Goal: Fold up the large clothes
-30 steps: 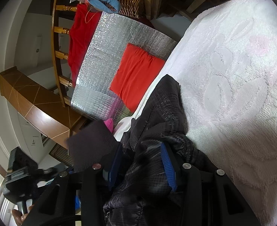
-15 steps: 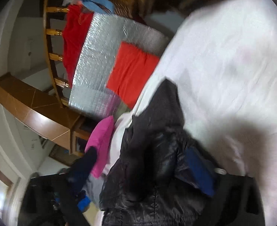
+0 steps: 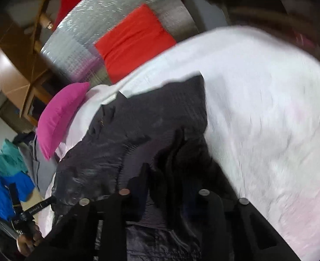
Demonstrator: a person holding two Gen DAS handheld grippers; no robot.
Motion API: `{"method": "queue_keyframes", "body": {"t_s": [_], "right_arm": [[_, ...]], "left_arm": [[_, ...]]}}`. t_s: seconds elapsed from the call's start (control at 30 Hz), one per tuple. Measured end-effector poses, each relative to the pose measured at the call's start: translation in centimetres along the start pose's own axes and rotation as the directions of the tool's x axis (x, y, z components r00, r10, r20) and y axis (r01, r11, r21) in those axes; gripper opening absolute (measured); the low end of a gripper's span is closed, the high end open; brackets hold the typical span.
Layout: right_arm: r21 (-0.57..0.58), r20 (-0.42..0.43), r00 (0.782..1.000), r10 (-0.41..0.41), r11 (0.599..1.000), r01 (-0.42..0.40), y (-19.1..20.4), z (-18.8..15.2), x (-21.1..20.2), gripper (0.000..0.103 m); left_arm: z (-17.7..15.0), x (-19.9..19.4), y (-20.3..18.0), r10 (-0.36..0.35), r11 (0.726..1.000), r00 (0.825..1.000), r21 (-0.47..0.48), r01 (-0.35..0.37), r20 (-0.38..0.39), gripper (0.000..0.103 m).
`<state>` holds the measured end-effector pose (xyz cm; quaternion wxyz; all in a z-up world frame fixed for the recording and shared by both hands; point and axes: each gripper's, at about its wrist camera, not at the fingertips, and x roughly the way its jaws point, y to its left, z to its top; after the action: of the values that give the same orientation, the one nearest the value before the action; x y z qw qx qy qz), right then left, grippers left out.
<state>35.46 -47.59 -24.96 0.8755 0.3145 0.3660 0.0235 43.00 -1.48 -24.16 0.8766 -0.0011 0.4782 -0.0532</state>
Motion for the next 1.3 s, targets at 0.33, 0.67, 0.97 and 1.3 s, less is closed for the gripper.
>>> {"method": "queue_keyframes", "body": {"t_s": [0.33,0.67,0.97,1.3], "right_arm": [[-0.015,-0.005,0.998,-0.065,0.998,0.065,-0.3,0.6,3.7,0.03],[0.088,0.117,0.989,0.091,0.991,-0.101,-3.1,0.0,-3.7,0.067],[-0.031,0.003,0.996,-0.09,0.995,0.09,-0.7,1.6,1.9,0.039],[-0.043,0.047,0.996,-0.073,0.996,0.075,-0.6,1.2,0.1,0.039]], "left_arm": [[-0.8,3.8,-2.8,0.091,0.99,0.995,0.111,-0.088,-0.027,0.07],[-0.5,-0.1,-1.3,0.048,0.989,0.997,0.135,-0.056,0.06,0.07],[0.2,3.9,-1.1,0.12,0.986,0.991,0.121,-0.113,-0.052,0.071],[0.1,1.9,-0.9,0.094,0.988,0.995,0.121,-0.099,0.045,0.072]]}}
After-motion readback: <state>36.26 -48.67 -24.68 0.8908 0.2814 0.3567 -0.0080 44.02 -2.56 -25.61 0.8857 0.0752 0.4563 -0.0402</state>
